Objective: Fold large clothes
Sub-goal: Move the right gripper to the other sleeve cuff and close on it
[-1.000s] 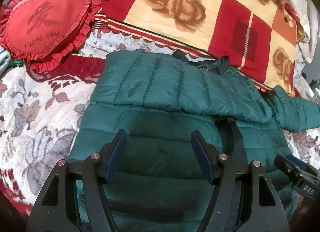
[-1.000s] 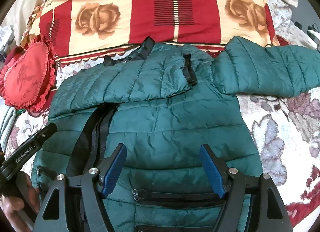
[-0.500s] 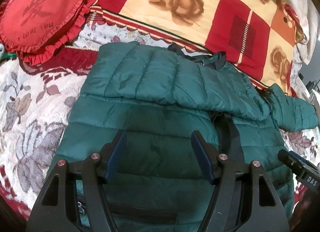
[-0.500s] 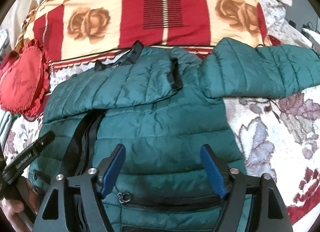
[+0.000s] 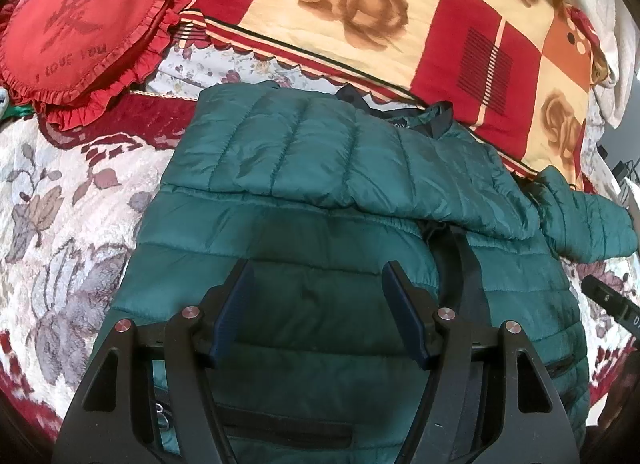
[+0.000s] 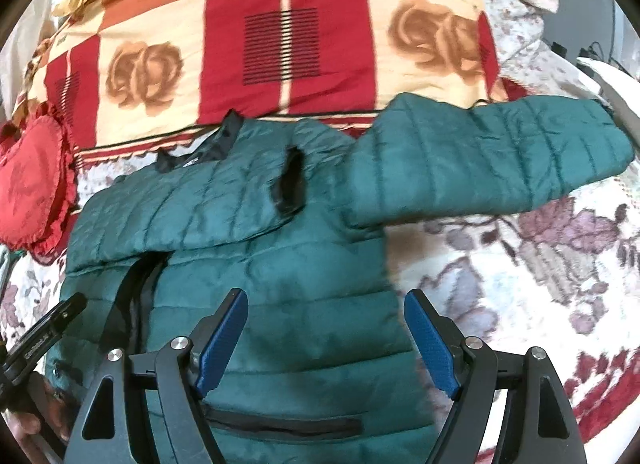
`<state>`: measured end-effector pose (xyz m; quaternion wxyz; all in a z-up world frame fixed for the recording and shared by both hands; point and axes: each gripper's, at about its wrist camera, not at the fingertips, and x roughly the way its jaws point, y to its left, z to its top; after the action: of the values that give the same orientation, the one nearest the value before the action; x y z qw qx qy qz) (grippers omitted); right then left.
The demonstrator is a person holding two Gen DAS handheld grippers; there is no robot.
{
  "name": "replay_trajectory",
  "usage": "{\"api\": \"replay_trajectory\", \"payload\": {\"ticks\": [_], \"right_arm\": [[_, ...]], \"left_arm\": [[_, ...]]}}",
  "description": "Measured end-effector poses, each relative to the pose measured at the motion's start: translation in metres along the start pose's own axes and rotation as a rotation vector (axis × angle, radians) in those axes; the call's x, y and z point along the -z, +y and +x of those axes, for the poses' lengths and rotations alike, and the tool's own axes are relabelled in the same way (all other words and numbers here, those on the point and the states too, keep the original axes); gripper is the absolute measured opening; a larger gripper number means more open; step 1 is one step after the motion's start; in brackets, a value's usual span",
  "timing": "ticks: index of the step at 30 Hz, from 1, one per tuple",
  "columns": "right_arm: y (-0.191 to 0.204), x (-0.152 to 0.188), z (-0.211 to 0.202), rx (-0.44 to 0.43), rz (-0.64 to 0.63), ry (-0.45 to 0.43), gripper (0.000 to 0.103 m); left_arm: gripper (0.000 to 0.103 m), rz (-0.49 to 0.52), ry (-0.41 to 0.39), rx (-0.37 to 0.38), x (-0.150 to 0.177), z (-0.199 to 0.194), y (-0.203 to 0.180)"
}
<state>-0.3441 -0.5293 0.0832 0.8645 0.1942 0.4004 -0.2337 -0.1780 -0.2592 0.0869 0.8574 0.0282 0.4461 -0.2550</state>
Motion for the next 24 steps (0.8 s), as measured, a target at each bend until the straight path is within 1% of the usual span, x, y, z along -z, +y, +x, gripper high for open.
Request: {"api": "replay_trajectory", "payload": {"ticks": [5,9,14,21,24], "right_arm": [[-0.019,-0.007,0.000,0.039,0.019,-0.006,0.078],[-0.031,-0.010,0.000,0.048,0.031,-0.010,0.078],[-0.050,-0.018,0.002,0.086,0.052,-0.020,0.078],[-0.090,-0.037,0.003,0.138,0.100,-0.039,0.078],[-0.115,-0.048,0.002,0.180,0.125,-0.054,0.078]], "left_arm": [[0.067,0.008,-0.011,-0.007,0.000,-0.001,-0.001],[0.067,0.009,-0.010,-0.009,0.000,-0.001,-0.001],[0.067,0.003,-0.007,-0.009,0.001,0.000,0.001],[0.067,-0.001,-0.003,-0.011,0.000,0.003,0.004],[0.067,-0.004,0.001,-0.010,0.000,0.004,0.006]]}}
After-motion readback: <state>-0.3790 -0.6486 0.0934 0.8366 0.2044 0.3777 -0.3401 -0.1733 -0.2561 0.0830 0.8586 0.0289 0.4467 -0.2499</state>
